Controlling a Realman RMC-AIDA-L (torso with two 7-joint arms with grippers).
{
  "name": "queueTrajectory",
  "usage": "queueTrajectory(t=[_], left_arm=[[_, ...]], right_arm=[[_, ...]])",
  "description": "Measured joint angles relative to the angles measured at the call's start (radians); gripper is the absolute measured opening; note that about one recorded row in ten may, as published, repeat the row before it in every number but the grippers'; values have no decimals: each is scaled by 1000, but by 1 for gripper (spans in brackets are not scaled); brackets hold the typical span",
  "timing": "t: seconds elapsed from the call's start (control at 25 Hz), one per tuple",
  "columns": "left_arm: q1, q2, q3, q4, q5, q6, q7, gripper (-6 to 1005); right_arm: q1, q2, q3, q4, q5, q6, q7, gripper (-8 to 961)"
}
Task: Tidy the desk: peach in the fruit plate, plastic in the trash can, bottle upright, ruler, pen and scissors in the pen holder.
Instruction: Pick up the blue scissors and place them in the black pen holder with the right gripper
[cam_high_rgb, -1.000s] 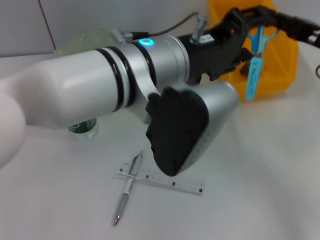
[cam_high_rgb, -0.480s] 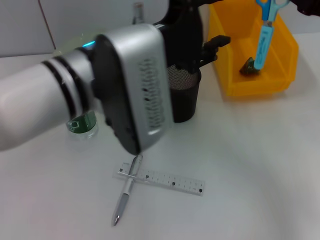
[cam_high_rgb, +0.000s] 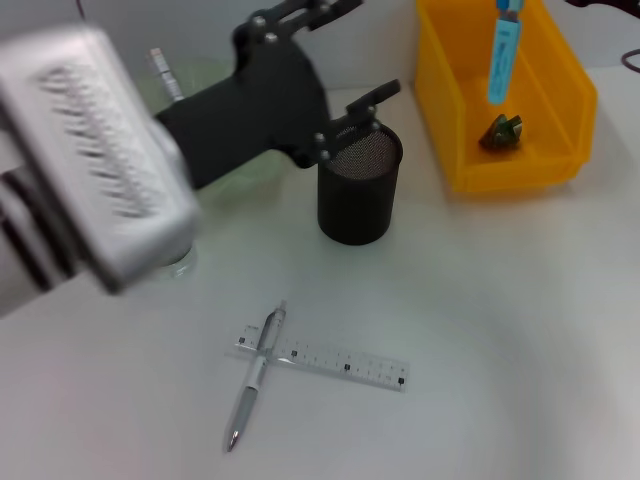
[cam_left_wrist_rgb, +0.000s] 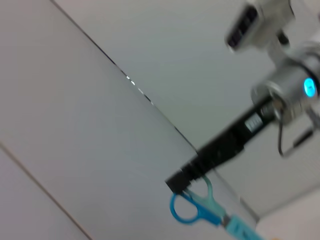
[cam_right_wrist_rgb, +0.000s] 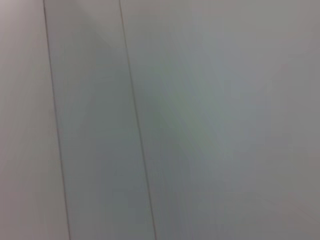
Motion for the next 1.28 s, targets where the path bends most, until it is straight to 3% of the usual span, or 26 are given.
queueTrajectory(t=[0.08,0.16,0.28,0.36,0.6,0.68,0.88,0.96,1.28], left_arm=[[0,0,0,0,0,0,0,672],[25,1,-129,-99,-195,250,-6,672],[25,1,-129,-99,-195,250,-6,672],[31,2,-188,-204,-239,374,-48,672],[32,1,-192,-238,-249,395,-60,671],[25,1,-232,-383,-353,574,-69,671],[20,0,-244,-416,-361,612,-72,671],[4,-2,-253,-503,-382,693,-70,671],[-21,1,-251,-569,-384,717,-62,671]], right_arm=[[11,0,-1,25,-1,-2,-28,103],[24,0,-12,58,-1,0,-84,104],[33,0,-23,81,-2,6,-121,106],[55,0,-28,120,-3,13,-193,106],[81,0,-39,162,-3,17,-287,109],[89,2,-40,181,-3,18,-332,110],[119,4,-39,277,6,31,-443,112],[138,4,-37,339,8,39,-516,113],[169,7,-41,493,117,34,-738,116]])
